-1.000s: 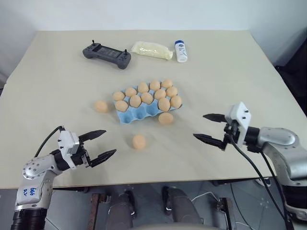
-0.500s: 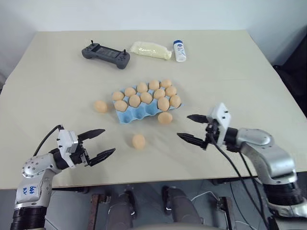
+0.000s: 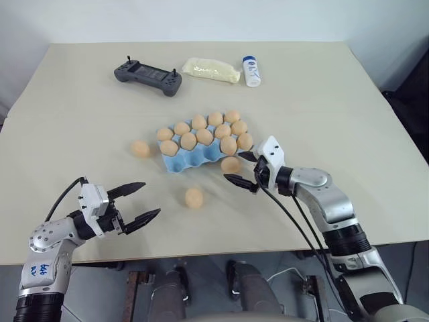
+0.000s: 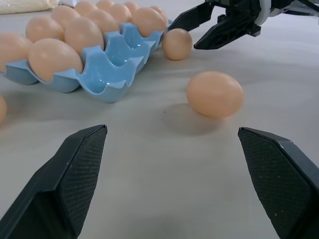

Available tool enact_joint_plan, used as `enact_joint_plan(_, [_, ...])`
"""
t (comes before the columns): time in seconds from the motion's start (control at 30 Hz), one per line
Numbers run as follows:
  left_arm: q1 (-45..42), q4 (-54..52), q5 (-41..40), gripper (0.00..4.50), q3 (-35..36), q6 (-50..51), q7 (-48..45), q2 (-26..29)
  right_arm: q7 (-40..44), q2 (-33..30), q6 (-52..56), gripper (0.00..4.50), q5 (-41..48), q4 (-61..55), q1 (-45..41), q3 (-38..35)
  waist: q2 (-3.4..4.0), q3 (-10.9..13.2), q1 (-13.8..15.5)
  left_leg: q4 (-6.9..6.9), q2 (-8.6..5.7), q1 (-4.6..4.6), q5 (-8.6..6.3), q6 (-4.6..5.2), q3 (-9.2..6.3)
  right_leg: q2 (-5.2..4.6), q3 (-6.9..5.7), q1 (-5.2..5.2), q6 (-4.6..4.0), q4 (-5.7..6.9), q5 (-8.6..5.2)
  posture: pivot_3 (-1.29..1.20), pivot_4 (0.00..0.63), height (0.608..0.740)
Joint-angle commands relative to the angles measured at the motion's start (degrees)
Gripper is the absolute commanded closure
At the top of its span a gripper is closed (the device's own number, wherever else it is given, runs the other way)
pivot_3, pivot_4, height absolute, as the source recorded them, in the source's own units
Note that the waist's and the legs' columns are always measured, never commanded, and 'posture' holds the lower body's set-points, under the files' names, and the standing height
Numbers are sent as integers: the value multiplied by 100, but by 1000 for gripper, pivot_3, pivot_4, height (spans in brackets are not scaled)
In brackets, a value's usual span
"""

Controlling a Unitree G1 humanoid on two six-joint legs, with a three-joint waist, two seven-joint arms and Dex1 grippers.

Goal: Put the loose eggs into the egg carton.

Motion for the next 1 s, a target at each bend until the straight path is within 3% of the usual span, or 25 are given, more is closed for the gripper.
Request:
enact_joint_plan(0.03, [30,-251,-31,0,111,-59,47,49,24,155,-67,35,-51,138,-221,44,0,0,-5,0,0,1,0,0,1,0,0,-1,0,4,0,0,150,740])
enact_joint_plan(0.17, [-6,-261,-11,0,60,-50,99,18,-136,370,-113,206,-138,300,-329,45,0,0,-5,0,2,4,1,-1,2,0,-4,-2,0,11,0,0,150,740])
enact_joint_plan(0.27, [-20,-277,-13,0,47,-47,123,14,-123,399,27,963,-82,101,-298,6,0,0,-4,0,4,3,1,-2,2,0,-3,-4,0,12,1,0,150,740])
enact_joint_plan(0.4, [-23,-237,-7,0,53,-70,117,22,45,97,408,2348,50,-571,-118,-68,1,0,3,-2,3,1,0,-2,2,-9,-16,-5,0,10,0,0,150,740])
enact_joint_plan(0.47, [-24,-237,-9,0,52,-68,118,23,91,-49,610,2673,143,-900,-61,-132,1,0,9,-4,3,0,0,-2,1,-13,-25,-5,0,10,0,0,150,740])
enact_joint_plan(0.63, [-93,-177,8,0,3,-74,112,5,66,-257,878,2796,332,-1375,-289,-337,1,0,2,-4,6,2,0,-2,-2,-16,-47,-5,-3,11,0,0,150,740])
enact_joint_plan(1.0, [-369,-33,86,0,-153,-148,110,-108,-347,635,-17,2811,-133,235,-1435,-68,3,1,2,-5,7,0,3,-14,-1,-20,-115,-8,-3,11,21,0,150,740])
